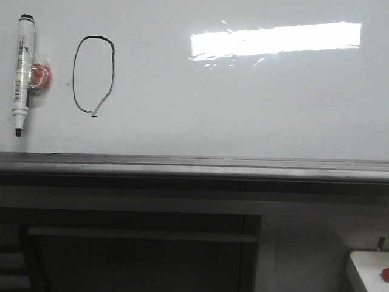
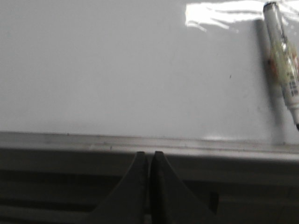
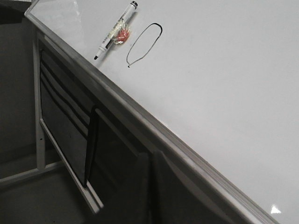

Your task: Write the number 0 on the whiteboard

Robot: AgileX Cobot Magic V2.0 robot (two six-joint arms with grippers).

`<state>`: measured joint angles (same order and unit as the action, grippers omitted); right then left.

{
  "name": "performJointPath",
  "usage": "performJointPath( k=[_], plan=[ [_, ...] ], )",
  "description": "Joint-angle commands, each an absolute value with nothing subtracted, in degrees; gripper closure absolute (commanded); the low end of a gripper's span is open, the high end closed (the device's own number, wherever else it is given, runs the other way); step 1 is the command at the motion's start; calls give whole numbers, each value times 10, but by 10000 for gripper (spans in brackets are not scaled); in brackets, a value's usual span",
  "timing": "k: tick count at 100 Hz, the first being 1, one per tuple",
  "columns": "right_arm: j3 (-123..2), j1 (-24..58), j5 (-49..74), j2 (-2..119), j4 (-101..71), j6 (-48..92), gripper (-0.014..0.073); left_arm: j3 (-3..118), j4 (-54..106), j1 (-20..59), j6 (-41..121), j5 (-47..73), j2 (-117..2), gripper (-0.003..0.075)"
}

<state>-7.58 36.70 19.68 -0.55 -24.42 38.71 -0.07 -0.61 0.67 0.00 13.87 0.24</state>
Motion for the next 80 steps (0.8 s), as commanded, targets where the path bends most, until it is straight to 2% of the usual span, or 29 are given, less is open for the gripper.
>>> performJointPath(
  k=[1,80],
  plan=[
    [-90,364,158,-13,-253,388,655,-7,0,6,-3,146,18,741],
    [-90,364,158,-13,-253,388,655,-7,0,6,-3,146,18,741]
  ],
)
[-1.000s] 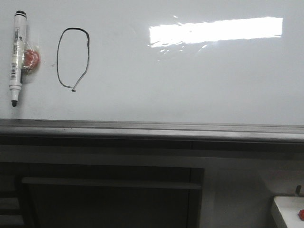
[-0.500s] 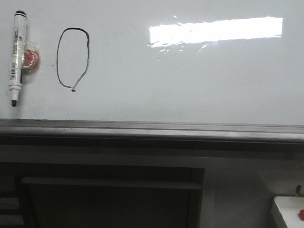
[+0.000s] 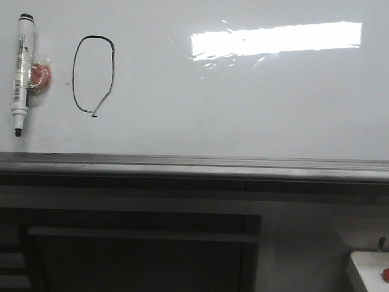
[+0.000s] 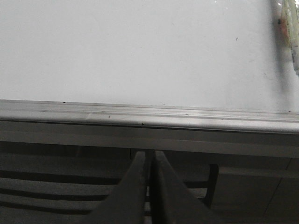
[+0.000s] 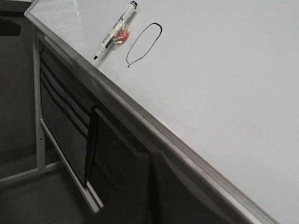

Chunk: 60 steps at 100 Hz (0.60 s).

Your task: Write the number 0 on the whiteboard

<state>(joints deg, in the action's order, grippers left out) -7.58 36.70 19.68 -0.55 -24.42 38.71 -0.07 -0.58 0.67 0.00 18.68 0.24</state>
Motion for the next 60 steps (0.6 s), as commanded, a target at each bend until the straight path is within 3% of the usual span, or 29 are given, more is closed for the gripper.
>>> performJointPath(
  k=[1,41,50,60],
  plan=[
    [-90,364,158,-13,-253,388,655,-7,0,6,-3,146,18,741],
    [-90,364,133,-13,-254,379,655,-7,0,6,-3,146,18,741],
    [-90,364,121,-13,-242,311,655,-7,0,6,-3,146,18,741],
    [-90,351,104,-13,-91,133,655,-7,0,6,-3,146,18,741]
  ],
)
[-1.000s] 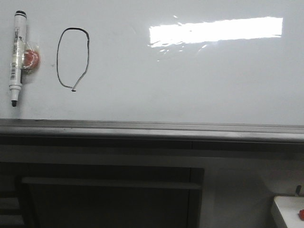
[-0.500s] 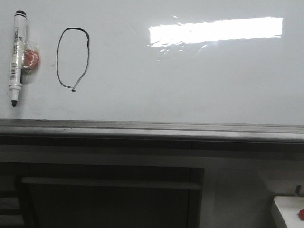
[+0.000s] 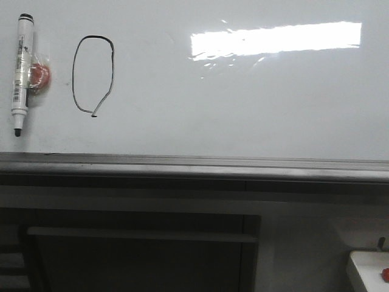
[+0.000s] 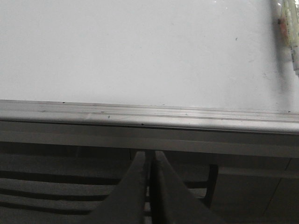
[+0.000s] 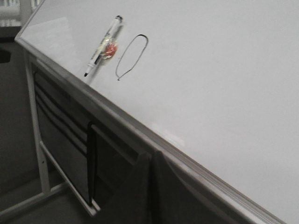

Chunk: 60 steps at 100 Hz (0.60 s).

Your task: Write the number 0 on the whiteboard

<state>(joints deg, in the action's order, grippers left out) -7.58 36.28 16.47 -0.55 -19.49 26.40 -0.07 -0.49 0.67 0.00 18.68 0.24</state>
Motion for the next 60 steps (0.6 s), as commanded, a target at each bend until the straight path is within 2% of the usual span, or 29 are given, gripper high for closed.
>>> performJointPath(
  k=[1,8,13,49,60],
  plan=[
    [-90,350,104,-13,-79,102,655,-7,0,6,-3,146,18,741],
    [-87,332,104,-13,19,-28,655,-7,0,6,-3,146,18,741],
    [-83,310,98,-13,46,-72,655,-7,0,6,-3,146,18,741],
    [-14,57,49,-13,30,-76,655,-7,0,6,-3,146,18,741],
    [-2,13,46,-13,30,-76,655,-7,0,6,-3,146,18,741]
  ],
)
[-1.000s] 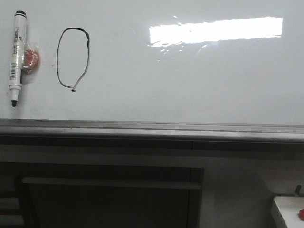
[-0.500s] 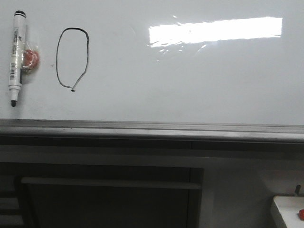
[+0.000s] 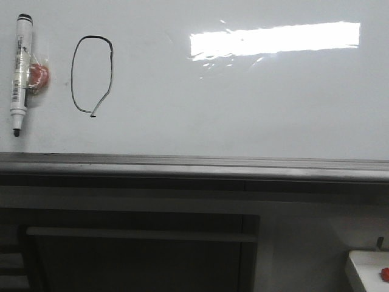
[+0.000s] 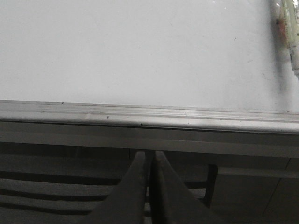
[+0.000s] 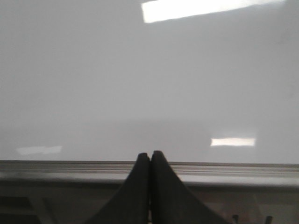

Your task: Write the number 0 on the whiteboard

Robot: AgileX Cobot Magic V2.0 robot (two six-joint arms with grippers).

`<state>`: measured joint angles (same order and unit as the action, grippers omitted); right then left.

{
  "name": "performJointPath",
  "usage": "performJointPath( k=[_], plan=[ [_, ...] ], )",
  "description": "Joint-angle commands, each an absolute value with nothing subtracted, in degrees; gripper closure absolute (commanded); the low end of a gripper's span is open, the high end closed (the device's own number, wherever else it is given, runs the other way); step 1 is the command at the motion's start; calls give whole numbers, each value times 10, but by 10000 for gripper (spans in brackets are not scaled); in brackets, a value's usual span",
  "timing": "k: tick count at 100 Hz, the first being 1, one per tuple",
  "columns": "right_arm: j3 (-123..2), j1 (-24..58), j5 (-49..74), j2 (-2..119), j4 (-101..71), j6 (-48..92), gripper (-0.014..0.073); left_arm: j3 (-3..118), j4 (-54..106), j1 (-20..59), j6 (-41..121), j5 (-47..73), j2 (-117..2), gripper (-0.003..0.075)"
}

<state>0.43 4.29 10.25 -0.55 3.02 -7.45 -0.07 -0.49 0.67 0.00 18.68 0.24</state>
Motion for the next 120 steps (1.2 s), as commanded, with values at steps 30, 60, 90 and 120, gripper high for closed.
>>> performJointPath(
  k=[30,60,90,120],
  plan=[
    [23,0,50,-17,35,-75,655,-7,0,6,-3,146,18,741],
    [23,0,175,-17,38,-50,655,-7,0,6,-3,146,18,741],
    [23,0,171,-17,38,-50,655,-7,0,6,-3,146,18,741],
    [23,0,171,-17,38,-50,655,-7,0,6,-3,146,18,741]
  ],
)
